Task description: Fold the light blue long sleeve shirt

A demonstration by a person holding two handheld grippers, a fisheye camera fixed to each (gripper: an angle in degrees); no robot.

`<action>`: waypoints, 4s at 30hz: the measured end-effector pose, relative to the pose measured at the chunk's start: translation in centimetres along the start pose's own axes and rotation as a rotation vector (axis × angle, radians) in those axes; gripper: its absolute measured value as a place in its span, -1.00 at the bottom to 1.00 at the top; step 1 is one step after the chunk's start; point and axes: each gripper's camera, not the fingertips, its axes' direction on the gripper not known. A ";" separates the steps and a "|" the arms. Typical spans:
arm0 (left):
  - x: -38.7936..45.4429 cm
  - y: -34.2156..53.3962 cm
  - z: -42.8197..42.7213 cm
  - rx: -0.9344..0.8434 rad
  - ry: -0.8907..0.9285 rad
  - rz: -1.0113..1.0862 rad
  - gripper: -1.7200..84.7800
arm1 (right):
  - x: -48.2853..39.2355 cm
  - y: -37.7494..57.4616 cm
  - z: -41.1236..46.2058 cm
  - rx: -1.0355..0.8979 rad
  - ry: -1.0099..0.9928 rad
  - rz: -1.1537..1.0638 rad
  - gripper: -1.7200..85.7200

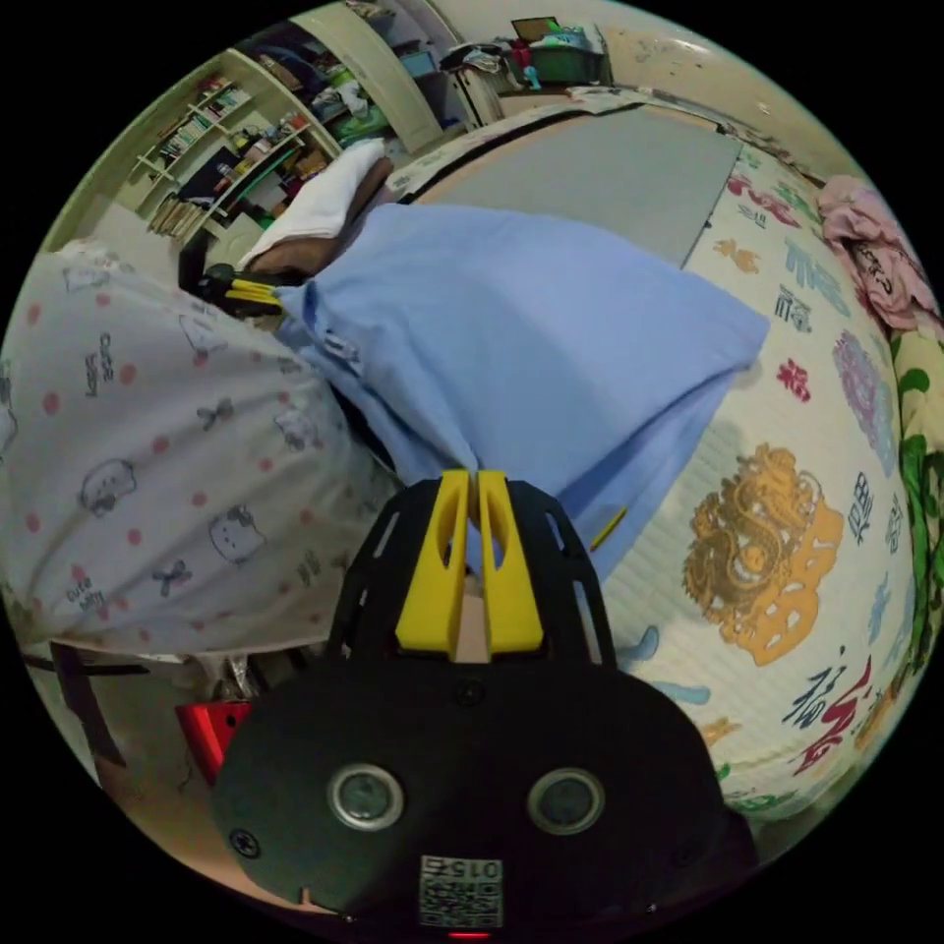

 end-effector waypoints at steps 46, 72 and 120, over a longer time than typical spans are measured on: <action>-31.7 -18.9 -17.7 0.026 -0.203 -0.754 -0.87 | 25.6 -20.2 -7.9 0.518 0.042 0.744 -0.95; -15.0 -32.3 -25.3 -0.088 0.126 -0.072 -0.89 | 5.3 5.2 6.8 0.522 0.347 0.659 -0.73; -36.3 -36.9 -19.2 0.346 0.180 -0.470 -0.93 | 1.0 17.2 12.2 0.435 -0.470 -0.406 -0.92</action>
